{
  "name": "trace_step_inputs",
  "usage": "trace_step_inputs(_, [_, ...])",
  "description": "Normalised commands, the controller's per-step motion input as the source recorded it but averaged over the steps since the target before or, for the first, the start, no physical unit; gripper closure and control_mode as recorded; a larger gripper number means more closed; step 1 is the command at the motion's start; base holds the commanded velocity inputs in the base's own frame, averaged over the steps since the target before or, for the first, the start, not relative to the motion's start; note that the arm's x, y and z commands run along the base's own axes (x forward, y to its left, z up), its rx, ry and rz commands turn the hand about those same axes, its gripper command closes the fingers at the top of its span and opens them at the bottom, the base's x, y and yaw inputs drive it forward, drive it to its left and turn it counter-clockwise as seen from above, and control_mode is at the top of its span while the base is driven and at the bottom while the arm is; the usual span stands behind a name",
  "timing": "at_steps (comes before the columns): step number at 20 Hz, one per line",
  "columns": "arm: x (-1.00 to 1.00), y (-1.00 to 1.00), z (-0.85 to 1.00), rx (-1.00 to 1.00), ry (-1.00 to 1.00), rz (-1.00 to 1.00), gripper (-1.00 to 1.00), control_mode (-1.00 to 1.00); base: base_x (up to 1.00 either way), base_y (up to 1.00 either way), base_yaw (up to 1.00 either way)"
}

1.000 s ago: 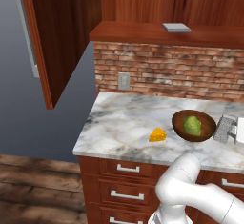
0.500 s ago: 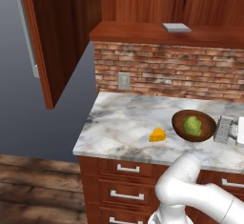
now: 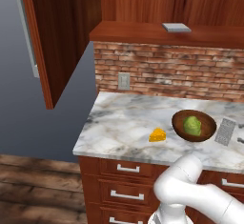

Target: Pick the cheese from the fridge and the cheese grater from the cabinet and place them next to the salad bowl.

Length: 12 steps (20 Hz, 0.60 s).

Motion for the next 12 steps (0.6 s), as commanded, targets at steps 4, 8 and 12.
trace_step_inputs(4, [-0.20,-0.16,0.02,-0.18,0.07,-0.09,-1.00,-1.00,0.00,0.00,0.00])
trace_step_inputs(8, [-0.45,-0.02,0.23,-0.27,0.09,-0.11,-1.00,-1.00,0.00,0.00,0.00])
trace_step_inputs(12, [-0.42,0.13,0.58,-0.51,0.15,-0.06,-1.00,-1.00,0.00,0.00,0.00])
